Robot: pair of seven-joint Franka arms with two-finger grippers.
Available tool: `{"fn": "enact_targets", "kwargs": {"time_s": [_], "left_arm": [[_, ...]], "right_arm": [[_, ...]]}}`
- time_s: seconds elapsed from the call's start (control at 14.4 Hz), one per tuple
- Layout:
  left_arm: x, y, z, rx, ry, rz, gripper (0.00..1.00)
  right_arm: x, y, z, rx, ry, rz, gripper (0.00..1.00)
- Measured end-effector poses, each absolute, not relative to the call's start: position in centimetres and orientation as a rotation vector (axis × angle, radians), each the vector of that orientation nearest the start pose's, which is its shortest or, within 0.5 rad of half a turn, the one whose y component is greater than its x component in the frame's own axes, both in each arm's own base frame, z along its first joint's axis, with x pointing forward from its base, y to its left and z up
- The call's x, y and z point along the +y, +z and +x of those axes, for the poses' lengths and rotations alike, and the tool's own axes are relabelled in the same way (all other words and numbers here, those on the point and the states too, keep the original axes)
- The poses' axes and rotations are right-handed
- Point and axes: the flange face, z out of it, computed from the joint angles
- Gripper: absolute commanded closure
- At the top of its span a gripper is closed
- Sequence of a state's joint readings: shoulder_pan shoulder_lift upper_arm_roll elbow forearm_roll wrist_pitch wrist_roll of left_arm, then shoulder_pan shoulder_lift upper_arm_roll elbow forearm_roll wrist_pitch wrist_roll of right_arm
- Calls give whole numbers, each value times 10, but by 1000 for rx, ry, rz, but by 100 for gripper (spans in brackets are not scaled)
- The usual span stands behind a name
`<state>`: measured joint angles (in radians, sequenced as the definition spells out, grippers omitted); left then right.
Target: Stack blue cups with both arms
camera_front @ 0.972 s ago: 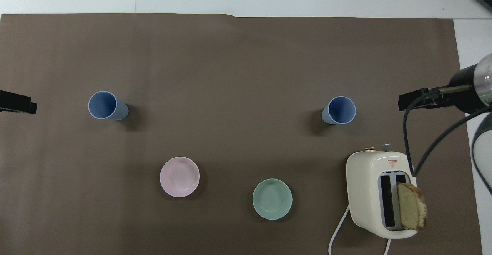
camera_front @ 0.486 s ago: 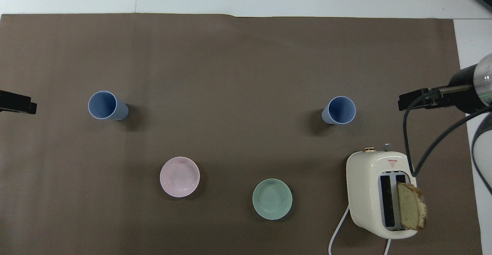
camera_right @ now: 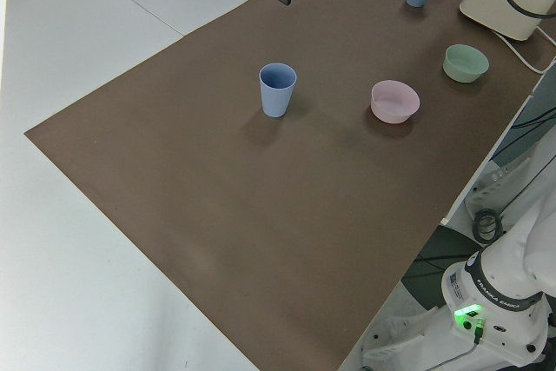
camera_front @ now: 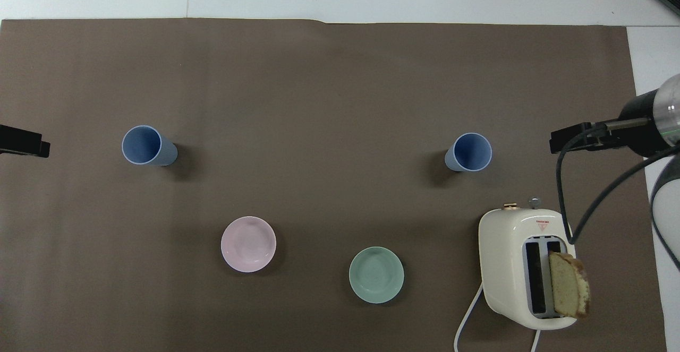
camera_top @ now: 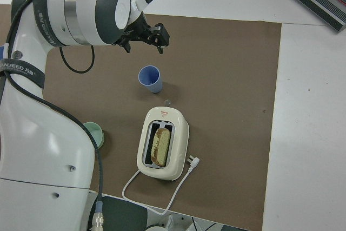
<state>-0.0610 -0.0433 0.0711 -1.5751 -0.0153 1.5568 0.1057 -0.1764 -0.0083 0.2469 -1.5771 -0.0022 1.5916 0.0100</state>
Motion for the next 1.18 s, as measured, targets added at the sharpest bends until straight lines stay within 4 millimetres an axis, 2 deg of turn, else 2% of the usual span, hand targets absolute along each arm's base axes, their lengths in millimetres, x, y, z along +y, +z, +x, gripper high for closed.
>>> {"fn": "enact_targets", "kwargs": {"time_s": [1.18], "left_arm": [[6, 644, 542, 187, -64, -3151, 0]], "right_arm": [[40, 628, 552, -95, -34, -3144, 0]]}}
